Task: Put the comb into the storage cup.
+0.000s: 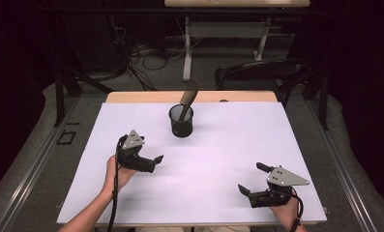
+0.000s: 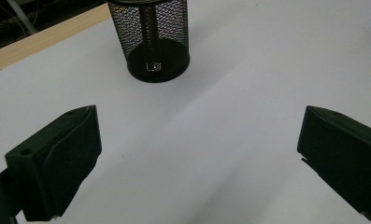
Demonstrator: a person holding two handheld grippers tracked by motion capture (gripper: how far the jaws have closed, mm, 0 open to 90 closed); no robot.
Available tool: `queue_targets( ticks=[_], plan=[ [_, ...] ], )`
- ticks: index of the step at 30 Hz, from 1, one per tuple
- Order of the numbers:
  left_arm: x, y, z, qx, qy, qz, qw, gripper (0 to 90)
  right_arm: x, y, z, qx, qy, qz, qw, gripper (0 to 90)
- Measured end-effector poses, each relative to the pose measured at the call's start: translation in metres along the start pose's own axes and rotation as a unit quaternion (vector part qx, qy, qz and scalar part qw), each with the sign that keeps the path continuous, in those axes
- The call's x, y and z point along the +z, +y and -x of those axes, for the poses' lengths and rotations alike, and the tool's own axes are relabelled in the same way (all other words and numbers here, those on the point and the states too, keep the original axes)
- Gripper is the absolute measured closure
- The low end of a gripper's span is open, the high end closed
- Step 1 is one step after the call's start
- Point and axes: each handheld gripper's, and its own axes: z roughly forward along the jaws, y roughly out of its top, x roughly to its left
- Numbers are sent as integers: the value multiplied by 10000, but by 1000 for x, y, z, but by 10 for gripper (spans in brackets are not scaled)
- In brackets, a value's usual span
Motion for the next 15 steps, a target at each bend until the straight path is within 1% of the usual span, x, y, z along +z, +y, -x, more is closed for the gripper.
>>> queue_targets(
  ticks=[4,9,10,12,15],
  plan=[
    [-6,-5,3,-48,13,40,10000,0,0,0,0,-14,3,-1,10000,19],
    [-13,-10,4,-25,-12,16,10000,0,0,0,0,-10,-2,0,10000,19],
    [-14,-11,6,-47,-21,9,10000,0,0,0,0,-9,-4,8,10000,19],
    [-16,-14,7,-15,-22,8,10000,0,0,0,0,-17,3,15,10000,19],
    [-20,-18,8,-33,-50,3,10000,0,0,0,0,-6,-4,7,10000,19]
  ],
)
